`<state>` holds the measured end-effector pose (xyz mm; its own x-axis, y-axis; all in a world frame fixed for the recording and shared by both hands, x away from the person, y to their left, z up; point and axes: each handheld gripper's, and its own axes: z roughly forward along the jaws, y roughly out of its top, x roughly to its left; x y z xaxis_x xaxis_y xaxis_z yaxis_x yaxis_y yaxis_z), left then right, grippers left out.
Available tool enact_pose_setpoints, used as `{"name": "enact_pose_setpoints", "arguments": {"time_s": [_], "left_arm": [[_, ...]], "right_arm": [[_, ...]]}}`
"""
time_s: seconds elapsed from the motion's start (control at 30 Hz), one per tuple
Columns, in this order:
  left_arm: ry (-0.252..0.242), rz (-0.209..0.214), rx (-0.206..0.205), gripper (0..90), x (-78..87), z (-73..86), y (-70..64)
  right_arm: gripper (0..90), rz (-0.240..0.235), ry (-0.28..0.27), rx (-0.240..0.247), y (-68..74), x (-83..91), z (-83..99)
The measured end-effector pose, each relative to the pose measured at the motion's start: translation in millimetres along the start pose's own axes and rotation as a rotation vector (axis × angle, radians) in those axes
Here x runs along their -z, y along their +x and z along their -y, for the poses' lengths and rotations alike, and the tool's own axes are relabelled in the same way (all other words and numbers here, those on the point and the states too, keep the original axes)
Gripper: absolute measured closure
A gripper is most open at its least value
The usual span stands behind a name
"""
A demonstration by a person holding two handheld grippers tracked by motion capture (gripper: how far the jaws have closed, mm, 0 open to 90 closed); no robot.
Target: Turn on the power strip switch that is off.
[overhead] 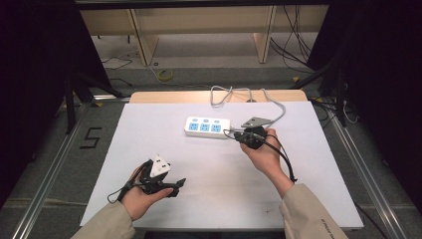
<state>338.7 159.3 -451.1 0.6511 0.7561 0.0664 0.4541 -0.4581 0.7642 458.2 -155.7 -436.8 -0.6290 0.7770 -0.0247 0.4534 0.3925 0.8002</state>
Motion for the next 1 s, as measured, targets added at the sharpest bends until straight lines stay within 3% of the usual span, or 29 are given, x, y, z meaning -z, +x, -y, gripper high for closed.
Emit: {"name": "enact_pose_setpoints", "arguments": {"time_s": [1.0], "left_arm": [[-0.004, 0.014, -0.006, 26.7, 0.7, -0.8, 0.0]], "right_arm": [[90.0, 0.006, 0.047, -0.005, 2.2, -47.5, -16.0]]}}
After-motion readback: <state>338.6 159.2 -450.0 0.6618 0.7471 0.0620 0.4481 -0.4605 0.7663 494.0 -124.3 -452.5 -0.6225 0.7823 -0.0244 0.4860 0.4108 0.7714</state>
